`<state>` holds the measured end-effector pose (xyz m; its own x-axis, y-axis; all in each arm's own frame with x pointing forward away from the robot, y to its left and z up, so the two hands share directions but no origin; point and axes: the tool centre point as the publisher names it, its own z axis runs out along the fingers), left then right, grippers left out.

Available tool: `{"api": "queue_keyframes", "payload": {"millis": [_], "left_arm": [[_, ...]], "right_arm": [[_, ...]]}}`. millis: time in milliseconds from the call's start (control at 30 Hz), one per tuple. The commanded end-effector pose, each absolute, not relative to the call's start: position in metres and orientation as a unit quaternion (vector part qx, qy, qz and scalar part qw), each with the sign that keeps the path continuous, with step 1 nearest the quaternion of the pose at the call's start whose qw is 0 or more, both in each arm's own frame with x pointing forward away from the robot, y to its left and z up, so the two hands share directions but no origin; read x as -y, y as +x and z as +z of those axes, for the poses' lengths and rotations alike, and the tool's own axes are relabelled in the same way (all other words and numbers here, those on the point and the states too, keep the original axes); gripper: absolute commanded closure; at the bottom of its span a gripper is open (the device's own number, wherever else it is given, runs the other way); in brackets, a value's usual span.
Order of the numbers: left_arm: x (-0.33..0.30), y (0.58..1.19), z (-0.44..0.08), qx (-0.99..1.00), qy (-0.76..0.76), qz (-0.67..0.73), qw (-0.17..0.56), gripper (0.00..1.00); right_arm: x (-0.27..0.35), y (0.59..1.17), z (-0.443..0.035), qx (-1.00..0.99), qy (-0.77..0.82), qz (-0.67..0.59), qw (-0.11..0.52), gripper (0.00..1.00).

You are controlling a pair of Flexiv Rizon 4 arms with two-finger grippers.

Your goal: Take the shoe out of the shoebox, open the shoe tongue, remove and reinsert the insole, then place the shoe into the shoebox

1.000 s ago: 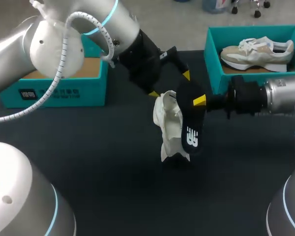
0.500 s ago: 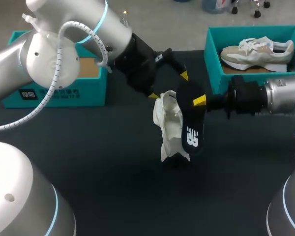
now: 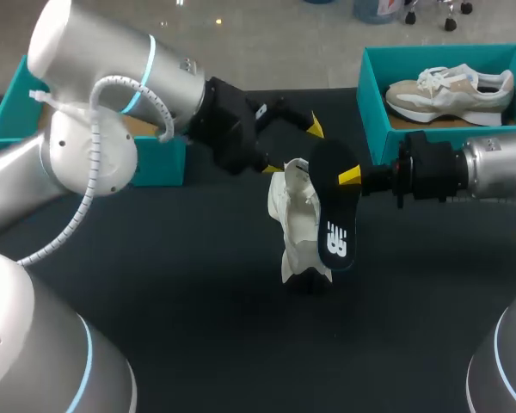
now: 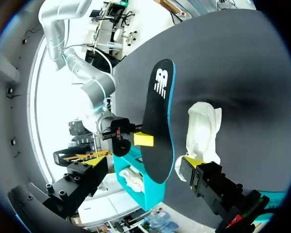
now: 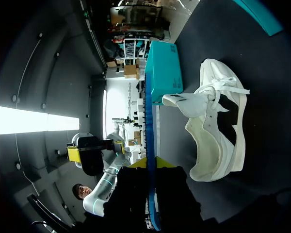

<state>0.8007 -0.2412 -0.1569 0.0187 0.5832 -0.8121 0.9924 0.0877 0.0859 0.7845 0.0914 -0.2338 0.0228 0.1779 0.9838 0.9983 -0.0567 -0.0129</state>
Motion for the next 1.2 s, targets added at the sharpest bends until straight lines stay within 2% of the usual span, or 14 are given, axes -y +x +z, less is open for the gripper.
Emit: {"api": "queue_keyframes", "payload": {"millis": [33,167,633,867,1200], "left_arm": [[0.237,0.797,-0.161,-0.616,0.586,-0.32,0.417,0.0],[0.234,0.794,-0.159,-0.619,0.56,-0.333,0.439,0.0],[0.234,0.794,-0.159,-0.619,0.56,-0.333,0.439,0.0],[0.234,0.793,-0.175,-0.571,0.548,-0.364,0.492,0.0],[0.232,0.79,-0.19,-0.57,0.538,-0.374,0.496,0.0]], "right_arm": [[-0.092,0.784,-0.234,0.524,-0.562,-0.463,0.443,1.0],[-0.092,0.784,-0.234,0.524,-0.562,-0.463,0.443,1.0],[-0.092,0.784,-0.234,0.524,-0.562,-0.463,0.443,1.0],[-0.092,0.783,-0.23,0.519,-0.563,-0.466,0.442,1.0],[-0.089,0.782,-0.218,0.499,-0.57,-0.473,0.448,1.0]]}}
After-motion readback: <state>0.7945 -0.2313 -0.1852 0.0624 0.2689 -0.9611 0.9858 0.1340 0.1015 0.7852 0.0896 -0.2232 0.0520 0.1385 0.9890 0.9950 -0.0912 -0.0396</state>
